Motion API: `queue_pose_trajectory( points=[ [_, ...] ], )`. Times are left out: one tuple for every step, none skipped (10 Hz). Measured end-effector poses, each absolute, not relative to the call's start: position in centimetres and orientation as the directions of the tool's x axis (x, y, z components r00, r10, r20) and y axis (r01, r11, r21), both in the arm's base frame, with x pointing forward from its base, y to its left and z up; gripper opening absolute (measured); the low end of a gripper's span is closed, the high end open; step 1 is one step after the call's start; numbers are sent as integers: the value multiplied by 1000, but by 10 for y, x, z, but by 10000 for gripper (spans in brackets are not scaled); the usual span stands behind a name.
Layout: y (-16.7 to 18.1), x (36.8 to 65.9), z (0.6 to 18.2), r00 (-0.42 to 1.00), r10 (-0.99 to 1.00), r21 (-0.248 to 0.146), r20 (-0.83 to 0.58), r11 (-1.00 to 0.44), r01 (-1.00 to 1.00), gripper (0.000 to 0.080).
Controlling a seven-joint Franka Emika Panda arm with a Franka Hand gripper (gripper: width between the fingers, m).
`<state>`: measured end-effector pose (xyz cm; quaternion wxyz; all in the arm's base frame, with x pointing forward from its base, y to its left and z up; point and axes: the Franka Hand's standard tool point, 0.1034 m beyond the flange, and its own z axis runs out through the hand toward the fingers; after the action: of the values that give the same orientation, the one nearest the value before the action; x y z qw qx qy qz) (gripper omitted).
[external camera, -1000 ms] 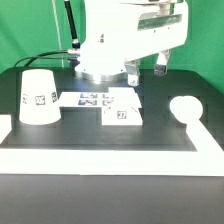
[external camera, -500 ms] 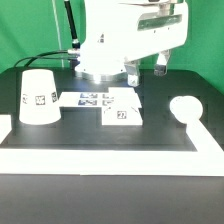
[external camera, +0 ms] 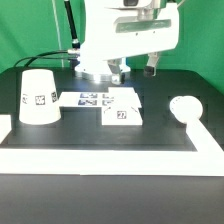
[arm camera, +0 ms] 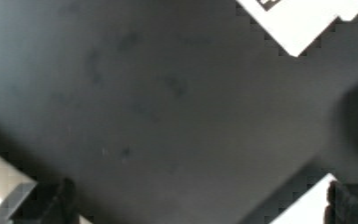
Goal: Assemble lamp
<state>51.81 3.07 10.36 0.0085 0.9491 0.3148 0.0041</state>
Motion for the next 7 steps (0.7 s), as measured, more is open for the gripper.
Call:
queue_pose_trajectory(
  points=[
    [30,513,100,838,546,16,1,-837,546,700],
    [31,515,101,865,502,15,5,-865,502,700],
    [32,515,100,899,438,11,6,-899,438,700],
    [33,514,100,923,386,6,7,-923,386,700],
    [34,514,100,940,341,5,7,-940,341,700],
    [34,514,99,962,273,1,7,-962,273,700],
    [31,507,95,987,160,-9,-4,-987,160,700]
  ],
)
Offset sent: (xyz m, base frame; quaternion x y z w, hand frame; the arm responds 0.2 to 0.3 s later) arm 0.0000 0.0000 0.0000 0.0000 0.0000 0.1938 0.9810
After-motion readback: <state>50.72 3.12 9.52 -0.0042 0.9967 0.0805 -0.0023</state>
